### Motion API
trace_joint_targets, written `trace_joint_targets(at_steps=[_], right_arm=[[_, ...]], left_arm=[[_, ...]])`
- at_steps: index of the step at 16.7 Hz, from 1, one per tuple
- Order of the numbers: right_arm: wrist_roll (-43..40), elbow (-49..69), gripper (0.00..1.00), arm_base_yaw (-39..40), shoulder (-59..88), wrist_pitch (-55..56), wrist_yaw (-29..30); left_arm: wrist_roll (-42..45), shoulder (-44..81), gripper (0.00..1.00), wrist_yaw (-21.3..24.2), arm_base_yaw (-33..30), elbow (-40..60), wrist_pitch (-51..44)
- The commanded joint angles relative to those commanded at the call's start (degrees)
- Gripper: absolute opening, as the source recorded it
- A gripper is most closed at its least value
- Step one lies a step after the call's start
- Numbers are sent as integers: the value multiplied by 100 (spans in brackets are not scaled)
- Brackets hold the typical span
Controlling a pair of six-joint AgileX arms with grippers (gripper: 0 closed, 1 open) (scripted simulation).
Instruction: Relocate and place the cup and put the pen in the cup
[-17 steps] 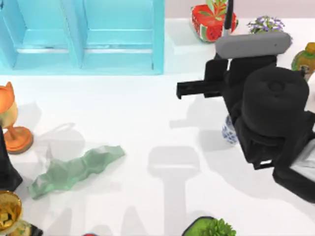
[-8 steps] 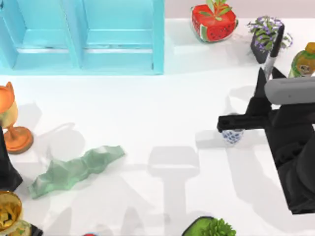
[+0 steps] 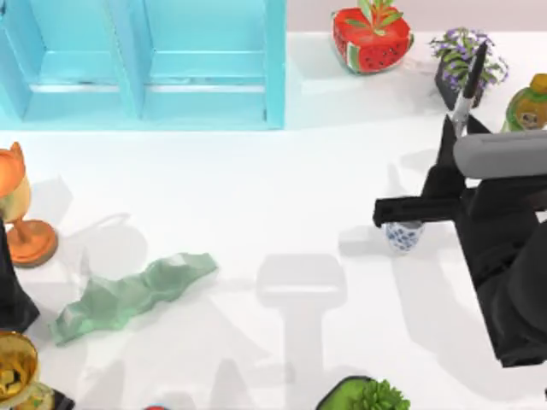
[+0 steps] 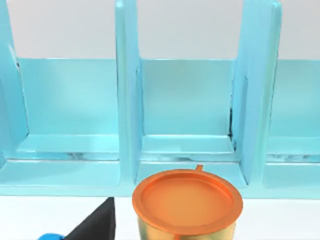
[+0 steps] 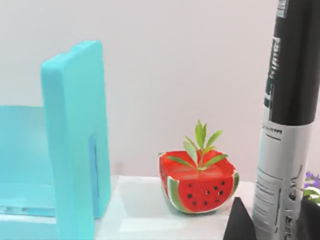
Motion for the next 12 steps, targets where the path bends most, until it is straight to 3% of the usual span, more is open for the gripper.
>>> trace_joint_targets(at_steps=[12], right_arm=[[24, 304, 0, -472, 883, 598, -462]], left_arm=[[0, 0, 100, 0, 0, 0, 0]])
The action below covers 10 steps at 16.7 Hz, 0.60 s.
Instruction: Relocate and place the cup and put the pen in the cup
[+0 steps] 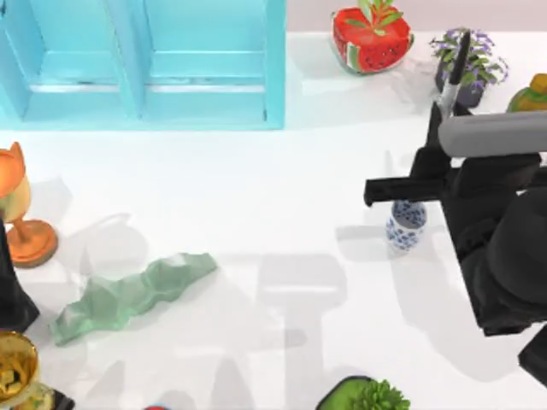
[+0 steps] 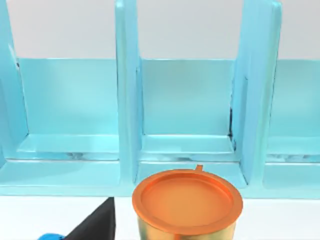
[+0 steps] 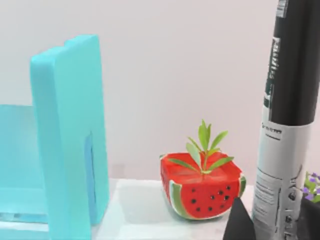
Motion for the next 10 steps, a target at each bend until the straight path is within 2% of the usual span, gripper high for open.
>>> trace_joint_targets(at_steps=[6, 10], right_arm=[[-2, 38, 0, -72, 110, 76, -78], [-2, 38, 30, -72, 110, 76, -78]], left_arm=[[0, 0, 100, 0, 0, 0, 0], [0, 0, 100, 0, 0, 0, 0]])
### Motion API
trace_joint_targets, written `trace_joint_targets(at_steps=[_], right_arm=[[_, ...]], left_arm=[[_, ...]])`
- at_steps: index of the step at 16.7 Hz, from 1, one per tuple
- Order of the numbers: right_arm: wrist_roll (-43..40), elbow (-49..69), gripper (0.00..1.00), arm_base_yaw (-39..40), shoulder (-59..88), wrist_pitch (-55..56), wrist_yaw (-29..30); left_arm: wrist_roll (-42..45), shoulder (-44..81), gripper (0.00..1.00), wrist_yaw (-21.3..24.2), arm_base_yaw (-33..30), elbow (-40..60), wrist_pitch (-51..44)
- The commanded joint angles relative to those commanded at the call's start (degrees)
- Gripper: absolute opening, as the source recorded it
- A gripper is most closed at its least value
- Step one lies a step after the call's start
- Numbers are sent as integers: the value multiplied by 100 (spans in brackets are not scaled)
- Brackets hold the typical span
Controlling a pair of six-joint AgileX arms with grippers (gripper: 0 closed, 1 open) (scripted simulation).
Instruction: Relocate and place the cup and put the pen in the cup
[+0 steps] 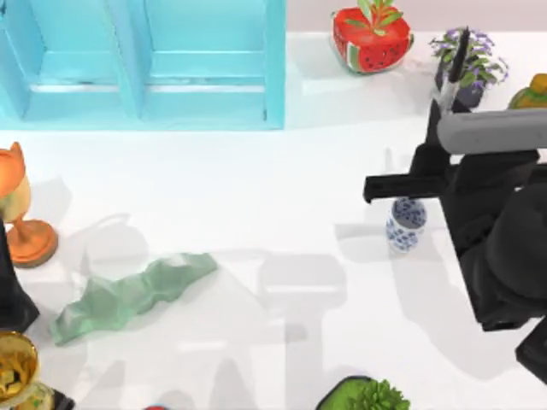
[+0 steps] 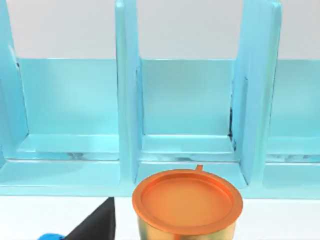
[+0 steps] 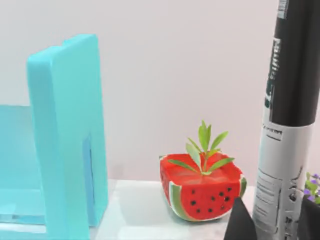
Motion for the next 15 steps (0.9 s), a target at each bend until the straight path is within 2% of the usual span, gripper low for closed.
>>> trace_joint_targets(at_steps=[9, 15], right_arm=[[0, 0, 98, 0, 0, 0, 0], [0, 0, 100, 0, 0, 0, 0]], left_arm=[[0, 0, 100, 0, 0, 0, 0], [0, 0, 100, 0, 0, 0, 0]])
